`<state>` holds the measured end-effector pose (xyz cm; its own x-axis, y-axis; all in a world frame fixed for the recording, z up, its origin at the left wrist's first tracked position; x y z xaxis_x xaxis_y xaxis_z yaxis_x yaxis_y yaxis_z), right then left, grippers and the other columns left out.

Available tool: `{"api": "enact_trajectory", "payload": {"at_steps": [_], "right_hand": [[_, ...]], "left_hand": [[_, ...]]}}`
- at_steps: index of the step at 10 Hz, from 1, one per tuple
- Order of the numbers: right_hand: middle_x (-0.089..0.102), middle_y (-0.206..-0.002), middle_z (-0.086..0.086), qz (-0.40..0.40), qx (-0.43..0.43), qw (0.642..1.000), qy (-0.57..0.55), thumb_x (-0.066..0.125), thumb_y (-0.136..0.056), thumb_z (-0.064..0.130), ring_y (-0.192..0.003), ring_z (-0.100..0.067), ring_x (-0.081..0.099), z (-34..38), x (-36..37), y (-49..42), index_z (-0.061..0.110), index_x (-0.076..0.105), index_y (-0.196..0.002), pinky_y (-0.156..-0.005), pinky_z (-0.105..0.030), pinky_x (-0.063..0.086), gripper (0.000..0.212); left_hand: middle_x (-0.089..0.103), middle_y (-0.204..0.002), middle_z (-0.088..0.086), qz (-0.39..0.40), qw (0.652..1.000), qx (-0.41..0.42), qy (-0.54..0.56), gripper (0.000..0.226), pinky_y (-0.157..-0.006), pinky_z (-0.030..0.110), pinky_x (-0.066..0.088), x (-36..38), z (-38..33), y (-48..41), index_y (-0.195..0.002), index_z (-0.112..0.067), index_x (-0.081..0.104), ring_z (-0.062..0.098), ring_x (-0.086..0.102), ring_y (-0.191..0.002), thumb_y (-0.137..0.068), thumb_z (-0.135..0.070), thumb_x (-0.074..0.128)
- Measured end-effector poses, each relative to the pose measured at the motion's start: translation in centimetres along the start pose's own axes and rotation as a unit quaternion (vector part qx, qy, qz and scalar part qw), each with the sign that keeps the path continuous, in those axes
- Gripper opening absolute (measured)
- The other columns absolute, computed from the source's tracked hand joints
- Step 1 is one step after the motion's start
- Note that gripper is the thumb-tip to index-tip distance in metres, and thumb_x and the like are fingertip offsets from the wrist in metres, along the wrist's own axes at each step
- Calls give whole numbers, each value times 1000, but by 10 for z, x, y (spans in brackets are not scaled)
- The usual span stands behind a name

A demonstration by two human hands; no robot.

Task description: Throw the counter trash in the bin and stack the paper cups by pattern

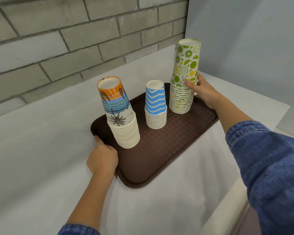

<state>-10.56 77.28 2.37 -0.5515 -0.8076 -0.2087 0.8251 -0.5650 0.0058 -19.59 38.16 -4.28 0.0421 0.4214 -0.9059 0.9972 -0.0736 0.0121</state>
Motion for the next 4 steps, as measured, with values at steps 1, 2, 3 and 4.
{"api": "enact_trajectory", "payload": {"at_steps": [1,2,3,4], "right_hand": [[46,-138,-1,-20,11,999,24,65,-74,57,-116,-13,47,-4,-5,9,25,17,-150,-96,-30,35,96],[41,-143,-5,-62,9,997,37,55,-83,60,-123,-16,45,-4,-7,28,27,14,-151,-100,-31,33,86],[43,-135,-2,-151,-31,988,-13,45,-92,54,-118,-13,45,-1,-11,60,22,18,-150,-97,-27,34,71],[46,-127,0,-237,-58,968,-60,43,-93,53,-117,-13,48,-10,-11,97,24,25,-147,-97,-27,36,64]], "left_hand": [[65,-107,23,8,1000,3,15,59,-69,34,35,0,1,0,-151,-12,16,39,60,-99,-97,-17,38],[62,-117,23,33,999,9,37,59,-77,36,42,-1,1,-1,-151,-11,16,39,58,-107,-98,-21,39],[52,-135,22,65,994,26,86,59,-94,41,43,-1,5,-3,-151,-11,18,39,49,-122,-99,-30,38],[47,-141,20,89,986,41,133,60,-99,41,40,-7,9,4,-149,-10,24,37,46,-127,-98,-38,41]]}}
Point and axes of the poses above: each hand's wrist, its own y-axis away from the middle knuckle, its own x-axis out of the palm, z = x × y, the point moved 10 cm from there along -y, towards the middle knuckle
